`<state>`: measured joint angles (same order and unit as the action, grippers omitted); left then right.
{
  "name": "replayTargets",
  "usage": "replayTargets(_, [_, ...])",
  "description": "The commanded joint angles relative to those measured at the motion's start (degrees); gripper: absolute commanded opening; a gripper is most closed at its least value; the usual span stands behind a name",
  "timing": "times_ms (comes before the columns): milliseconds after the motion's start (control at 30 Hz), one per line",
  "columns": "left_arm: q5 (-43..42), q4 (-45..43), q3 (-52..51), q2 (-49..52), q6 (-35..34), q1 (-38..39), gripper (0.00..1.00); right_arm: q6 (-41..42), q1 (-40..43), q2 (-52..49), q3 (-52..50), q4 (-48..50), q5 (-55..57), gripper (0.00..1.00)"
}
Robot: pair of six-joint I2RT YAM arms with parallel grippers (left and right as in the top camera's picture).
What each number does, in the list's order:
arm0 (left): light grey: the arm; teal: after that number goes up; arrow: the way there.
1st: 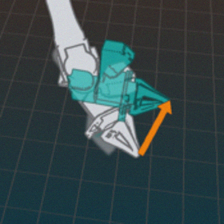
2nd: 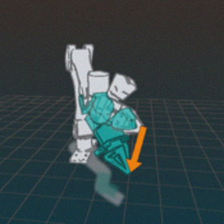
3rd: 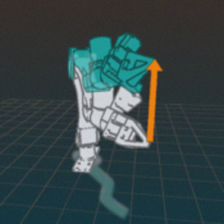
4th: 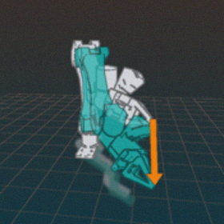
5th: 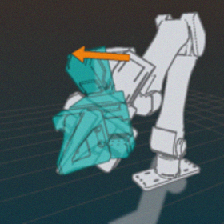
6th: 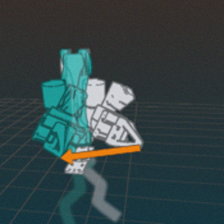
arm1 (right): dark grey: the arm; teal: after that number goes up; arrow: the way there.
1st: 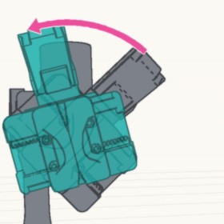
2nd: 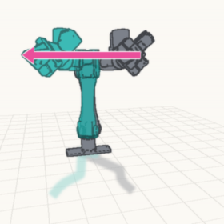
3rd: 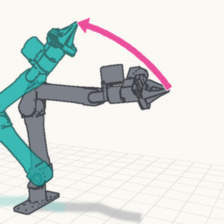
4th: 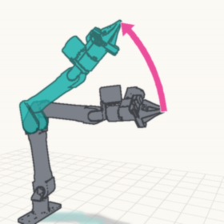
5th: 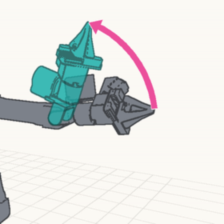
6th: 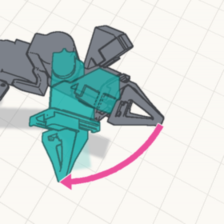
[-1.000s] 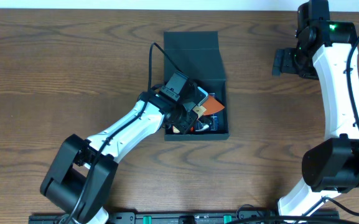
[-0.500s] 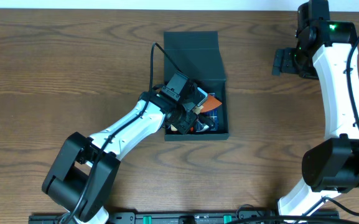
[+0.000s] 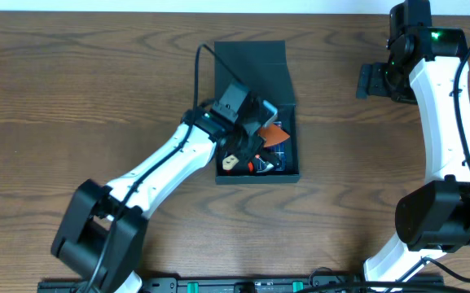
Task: Pack container
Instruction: 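Open the left gripper and raise it out of the box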
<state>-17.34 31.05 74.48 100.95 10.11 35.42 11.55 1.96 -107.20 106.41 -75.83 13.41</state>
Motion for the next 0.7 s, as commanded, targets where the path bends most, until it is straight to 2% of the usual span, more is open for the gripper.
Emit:
replayTargets(0, [1.29, 1.99, 6.34, -4.35, -1.99, -0.26, 0.48, 0.42, -0.11, 0.02, 0.00, -0.07, 0.07, 0.99])
replayTargets(133, [8.28, 4.07, 10.91, -8.17, -7.87, -1.33, 0.46, 0.42, -0.11, 0.02, 0.00, -0.07, 0.07, 0.99])
replayTargets(300, [26.23, 7.61, 13.73, -14.86, -21.57, -4.59, 0.43, 0.42, -0.11, 0.02, 0.00, -0.07, 0.07, 0.99])
replayTargets(400, [31.34, 9.84, 13.73, -18.71, -22.05, -7.54, 0.43, 0.42, -0.11, 0.02, 0.00, -0.07, 0.07, 0.99])
replayTargets(567, [33.77, 13.90, 13.73, -22.36, -21.99, -13.16, 0.43, 0.42, -0.11, 0.02, 0.00, -0.07, 0.07, 0.99])
replayTargets(600, [33.77, 14.25, 13.73, -22.73, -21.99, -14.47, 0.44, 0.42, -0.11, 0.02, 0.00, -0.07, 0.07, 0.99])
replayTargets(667, [33.75, 14.80, 13.73, -22.84, -21.75, -16.55, 0.54, 0.42, -0.11, 0.02, 0.00, -0.04, 0.07, 0.99])
